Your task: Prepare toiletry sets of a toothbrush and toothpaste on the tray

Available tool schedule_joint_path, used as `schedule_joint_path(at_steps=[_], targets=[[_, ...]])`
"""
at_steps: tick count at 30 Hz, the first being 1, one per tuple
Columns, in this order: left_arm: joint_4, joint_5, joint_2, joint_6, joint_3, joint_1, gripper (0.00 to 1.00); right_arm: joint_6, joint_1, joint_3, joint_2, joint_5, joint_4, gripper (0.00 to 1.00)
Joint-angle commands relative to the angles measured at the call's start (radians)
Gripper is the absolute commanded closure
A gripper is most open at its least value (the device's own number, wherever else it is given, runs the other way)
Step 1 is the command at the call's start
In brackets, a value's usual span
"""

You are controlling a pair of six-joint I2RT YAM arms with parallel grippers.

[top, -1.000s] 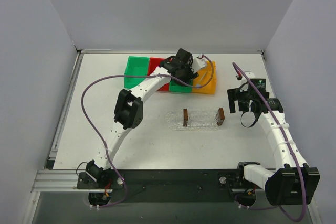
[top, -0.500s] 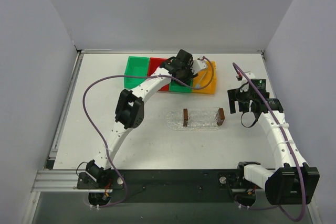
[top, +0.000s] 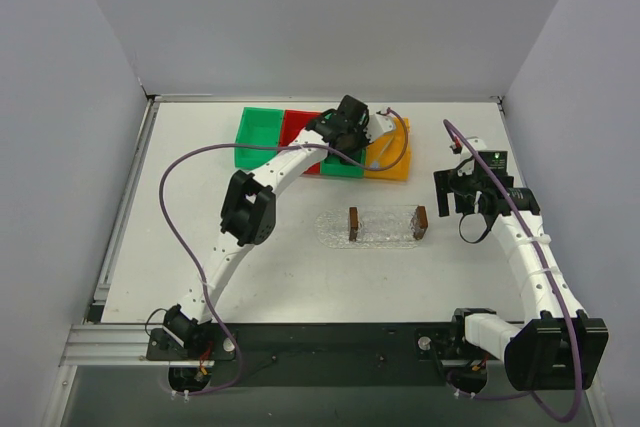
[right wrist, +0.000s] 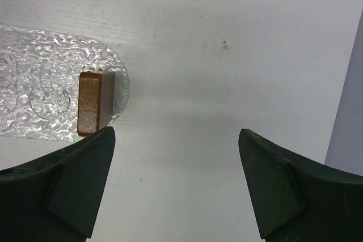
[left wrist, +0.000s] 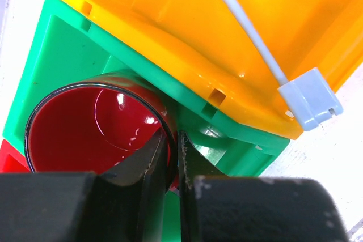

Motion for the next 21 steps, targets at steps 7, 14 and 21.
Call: schedule_joint_path(at_steps=[7,14,21], targets=[[0.051,-0.068,-0.005,-0.023,0.055,0.001,1.0,-0.01,-0.006,-0.015,-0.001,-0.004,0.01,0.15],[0.06,-0.083,-0.039,-0.032,0.061,0.001,1.0,-0.011,-0.006,-0.016,-0.001,-0.004,0.01,0.15],[0.069,-0.083,-0.088,-0.03,0.07,0.001,1.0,-0.01,-0.006,-0.018,-0.004,-0.004,0.012,0.15]])
